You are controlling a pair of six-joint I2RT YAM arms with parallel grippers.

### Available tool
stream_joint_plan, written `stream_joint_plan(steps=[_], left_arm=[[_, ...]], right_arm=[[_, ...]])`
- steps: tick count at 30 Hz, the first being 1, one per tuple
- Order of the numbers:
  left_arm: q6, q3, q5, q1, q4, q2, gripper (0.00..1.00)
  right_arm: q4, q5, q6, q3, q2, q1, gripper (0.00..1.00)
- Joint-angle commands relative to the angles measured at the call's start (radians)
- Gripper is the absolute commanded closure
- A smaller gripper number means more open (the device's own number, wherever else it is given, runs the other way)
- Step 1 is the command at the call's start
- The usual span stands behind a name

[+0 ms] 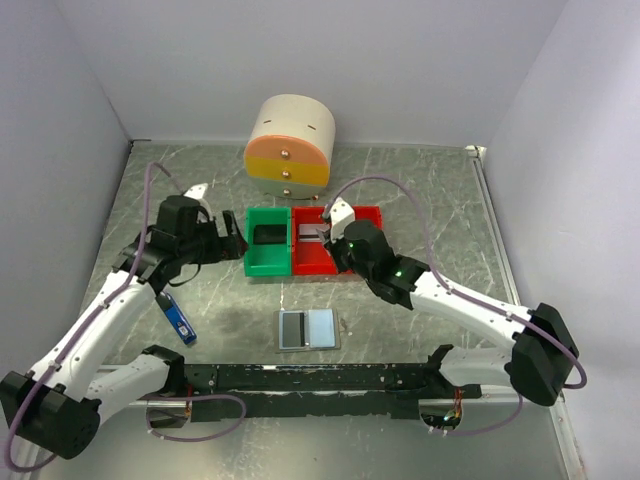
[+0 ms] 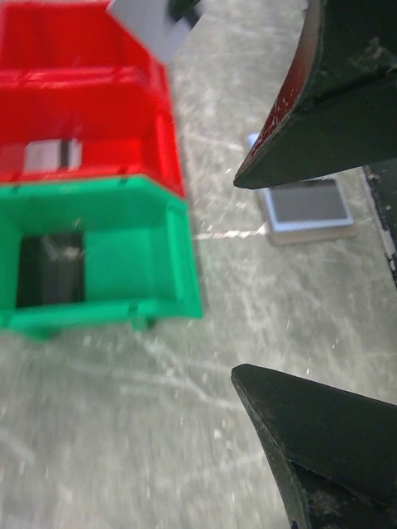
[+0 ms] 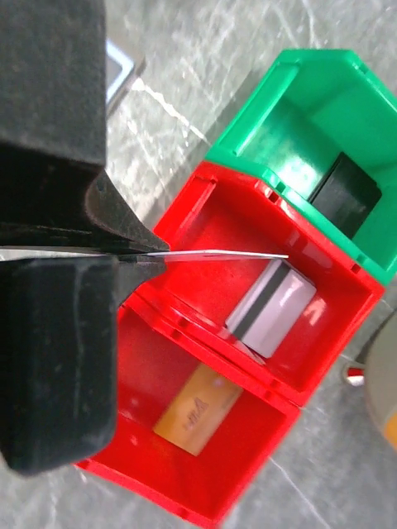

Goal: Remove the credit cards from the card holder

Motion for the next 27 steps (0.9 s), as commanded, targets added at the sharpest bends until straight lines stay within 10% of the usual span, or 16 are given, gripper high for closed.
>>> stream_joint_plan(steps=[1,27], left_arm=[[0.056,0.001,0.001,0.140,-0.003,-0.014,0.00],[0.071,-0.118,-0.191,0.149,0.074,-0.235,0.00]], right_arm=[[0.181,-0.034,-0.315,-0.028,0.039,0.005,1.00],[0.156,0.099,-0.960,0.271,0.594,-0.003,1.00]])
